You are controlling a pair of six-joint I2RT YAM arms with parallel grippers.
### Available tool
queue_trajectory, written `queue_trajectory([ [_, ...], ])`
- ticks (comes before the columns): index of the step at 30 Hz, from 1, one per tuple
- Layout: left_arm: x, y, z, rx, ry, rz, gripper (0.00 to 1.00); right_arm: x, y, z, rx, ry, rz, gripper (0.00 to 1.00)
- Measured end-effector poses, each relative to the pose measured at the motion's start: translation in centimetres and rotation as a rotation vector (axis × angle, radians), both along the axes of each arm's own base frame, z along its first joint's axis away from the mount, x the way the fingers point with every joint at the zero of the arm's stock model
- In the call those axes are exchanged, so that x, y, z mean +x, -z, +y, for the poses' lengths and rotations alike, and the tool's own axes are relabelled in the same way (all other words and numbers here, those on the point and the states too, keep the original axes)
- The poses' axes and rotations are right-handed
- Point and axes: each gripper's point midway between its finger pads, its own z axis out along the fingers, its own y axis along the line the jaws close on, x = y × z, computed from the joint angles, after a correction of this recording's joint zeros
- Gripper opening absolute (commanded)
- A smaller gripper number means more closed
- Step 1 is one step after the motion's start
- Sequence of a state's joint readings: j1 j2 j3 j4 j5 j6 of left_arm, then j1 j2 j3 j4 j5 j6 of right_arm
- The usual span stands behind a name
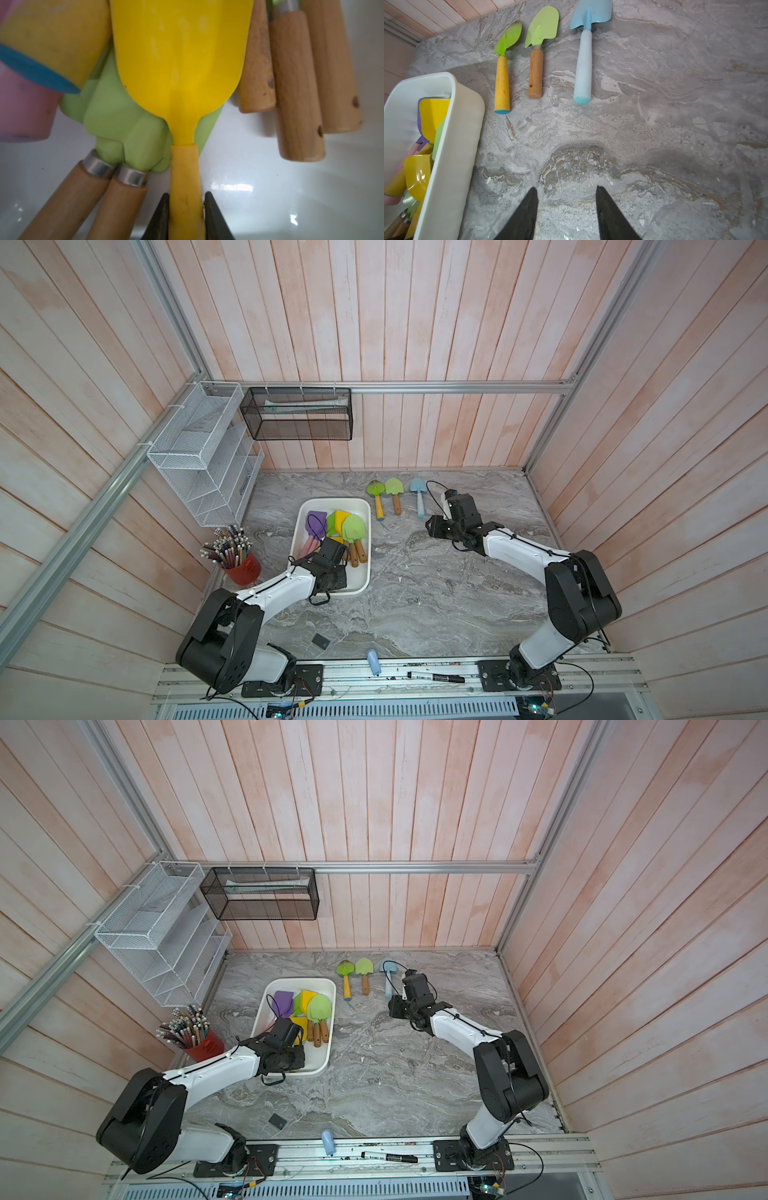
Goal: Take the shovel out of the storage box
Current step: Pick up the shovel from the storage box.
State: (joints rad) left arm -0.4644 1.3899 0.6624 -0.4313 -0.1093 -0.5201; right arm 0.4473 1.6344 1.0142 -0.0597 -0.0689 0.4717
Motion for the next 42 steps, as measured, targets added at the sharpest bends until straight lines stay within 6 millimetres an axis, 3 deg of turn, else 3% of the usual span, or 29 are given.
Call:
queue_trajectory([
  [9, 1.1, -5.2, -1.4, -0.086, 0.023, -0.090, 0.15, -0.3, -2.3, 0.4, 0.028, -0.005, -0.046, 0.47],
  [17, 2.0, -7.8, -2.2, -0.212, 0.036, -0.110, 0.14, -1.2, -5.4, 1.2, 0.092, -0.019, -0.092, 0.47],
  [20, 2.3, -9.5, -2.4, -0.298, 0.038, -0.142, 0.15, -2.4, -6.6, 3.1, 0.150, -0.065, -0.096, 0.47],
  [24, 2.4, -12.1, -3.0, -0.410, 0.061, -0.196, 0.14, -5.1, -7.7, 7.4, 0.267, -0.175, -0.076, 0.48],
  [30, 2.0, -14.4, -3.2, -0.581, 0.072, -0.241, 0.15, -9.6, -8.5, 13.4, 0.479, -0.357, 0.004, 0.52],
  [35, 1.2, -15.2, -2.7, -0.747, 0.048, -0.260, 0.15, -10.8, -9.8, 16.4, 0.652, -0.463, 0.055, 0.55],
  [42, 0.3, -17.2, -4.1, -0.972, 0.095, -0.269, 0.15, -11.0, -11.1, 19.4, 0.820, -0.578, 0.123, 0.56],
])
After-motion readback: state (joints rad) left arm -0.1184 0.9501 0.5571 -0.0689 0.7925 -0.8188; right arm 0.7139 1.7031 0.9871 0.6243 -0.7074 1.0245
